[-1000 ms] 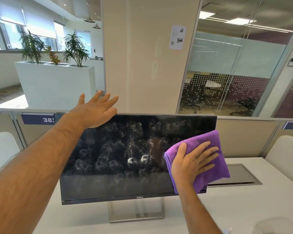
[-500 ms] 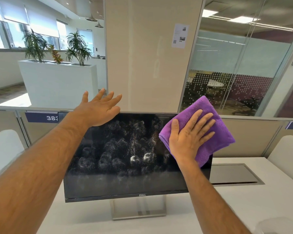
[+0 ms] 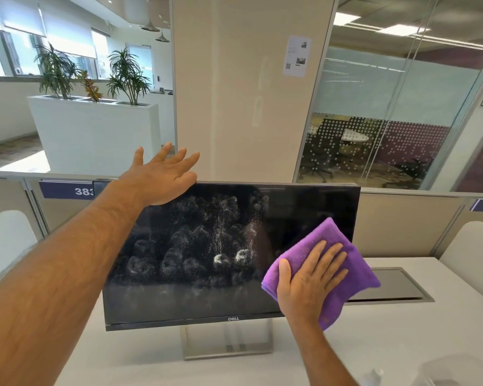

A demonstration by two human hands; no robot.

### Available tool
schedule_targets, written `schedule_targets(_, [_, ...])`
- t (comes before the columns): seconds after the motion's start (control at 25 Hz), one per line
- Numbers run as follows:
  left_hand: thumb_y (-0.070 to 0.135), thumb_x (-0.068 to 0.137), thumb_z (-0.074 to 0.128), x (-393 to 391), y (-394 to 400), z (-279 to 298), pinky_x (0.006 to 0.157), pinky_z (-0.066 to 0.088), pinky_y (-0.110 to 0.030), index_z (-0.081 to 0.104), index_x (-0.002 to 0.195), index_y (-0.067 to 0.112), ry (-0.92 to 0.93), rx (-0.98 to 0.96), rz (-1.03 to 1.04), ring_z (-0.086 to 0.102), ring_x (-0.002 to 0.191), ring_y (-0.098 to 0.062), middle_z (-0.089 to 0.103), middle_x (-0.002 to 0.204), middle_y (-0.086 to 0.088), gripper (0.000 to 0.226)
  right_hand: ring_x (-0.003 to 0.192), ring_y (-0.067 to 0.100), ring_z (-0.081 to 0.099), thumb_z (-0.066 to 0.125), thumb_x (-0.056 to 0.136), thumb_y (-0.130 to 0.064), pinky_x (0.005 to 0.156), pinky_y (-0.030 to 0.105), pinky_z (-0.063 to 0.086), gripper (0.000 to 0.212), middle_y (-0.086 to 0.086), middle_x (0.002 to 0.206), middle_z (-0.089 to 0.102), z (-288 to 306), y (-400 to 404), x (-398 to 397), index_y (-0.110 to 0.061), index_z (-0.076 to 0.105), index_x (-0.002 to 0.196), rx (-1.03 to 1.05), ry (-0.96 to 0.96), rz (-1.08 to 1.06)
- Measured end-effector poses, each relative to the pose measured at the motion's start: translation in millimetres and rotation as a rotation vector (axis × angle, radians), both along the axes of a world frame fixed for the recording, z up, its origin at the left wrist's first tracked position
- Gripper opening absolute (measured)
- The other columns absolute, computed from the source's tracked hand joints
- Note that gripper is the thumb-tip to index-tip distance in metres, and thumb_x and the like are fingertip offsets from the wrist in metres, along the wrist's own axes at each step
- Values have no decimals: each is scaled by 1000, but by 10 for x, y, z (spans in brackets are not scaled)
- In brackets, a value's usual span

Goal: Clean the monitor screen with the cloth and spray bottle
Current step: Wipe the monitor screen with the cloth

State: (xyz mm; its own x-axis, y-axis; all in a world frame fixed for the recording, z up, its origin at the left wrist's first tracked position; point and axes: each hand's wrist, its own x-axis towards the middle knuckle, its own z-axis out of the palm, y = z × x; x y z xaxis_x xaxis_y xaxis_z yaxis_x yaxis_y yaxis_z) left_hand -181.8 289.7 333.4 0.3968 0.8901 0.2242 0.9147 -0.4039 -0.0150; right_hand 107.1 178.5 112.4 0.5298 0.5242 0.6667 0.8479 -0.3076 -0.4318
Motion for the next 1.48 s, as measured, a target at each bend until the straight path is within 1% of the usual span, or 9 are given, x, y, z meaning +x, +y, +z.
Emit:
schedule_targets(0.12, [64,86,-2,3,-18,3,117,-17,-60,-5,154,47,-1,-1,-2,-16,152,-15,-5,166,10,70,153,43,4,17,97,-66,121,63,12,86,24,165,7,-295,-113,-62,-9,-2,159,9,130,-7])
schedule_targets(0.28, [63,86,-1,-5,-44,5,118,-16,-59,-4,154,47,-10,-6,-2,-15,152,-15,-5,167,9,70,153,42,4,15,97,-65,122,63,10,86,24,165,6,-371,-133,-150,-6,1,158,12,236,-5])
schedule_targets(0.44, [64,85,-2,7,-41,11,118,-15,-59,-4,155,46,-7,-14,9,-15,152,-17,-5,167,8,72,152,44,5,15,97,-65,120,64,12,88,26,164,6,-400,-141,-279,-3,5,158,-2,244,-12])
schedule_targets(0.68, [62,87,-1,-11,-48,3,118,-14,-59,-3,155,46,-15,-9,-9,-14,152,-16,-4,167,8,70,153,43,0,14,96,-66,121,64,8,88,24,165,1,-379,-73,-594,-5,1,159,13,283,-7])
schedule_targets(0.88, [60,92,1,-13,-38,-7,117,-15,-60,-4,154,46,3,28,-23,-15,152,-18,-5,167,7,64,153,43,-3,16,96,-65,121,65,6,87,24,165,-2,-98,37,-659,-7,-2,159,64,294,0])
schedule_targets(1.04, [60,89,0,-4,-47,11,117,-15,-61,-3,154,48,7,13,-20,-16,152,-18,-6,167,6,66,153,44,-2,12,96,-67,121,64,6,88,24,166,-1,357,187,-566,-6,0,158,80,244,-8])
schedule_targets(1.24, [54,99,5,1,-43,6,117,-14,-62,-4,153,49,13,26,-25,-16,152,-19,-7,167,6,55,152,43,-11,8,91,-74,120,65,-2,94,23,165,-9,932,376,-475,-9,-7,158,111,194,44])
schedule_targets(1.36, [56,97,4,2,-44,9,117,-15,-62,-4,153,51,11,27,-24,-16,152,-19,-7,167,6,56,152,43,-12,9,92,-74,119,67,-2,94,23,165,-9,1146,448,-519,-9,-6,158,123,137,78])
schedule_targets(1.48, [58,92,1,5,-49,13,117,-15,-63,-3,153,51,12,27,-21,-16,152,-19,-6,167,6,61,152,44,-11,13,93,-73,118,68,-2,92,25,165,-7,1219,473,-580,-9,-4,158,108,45,118])
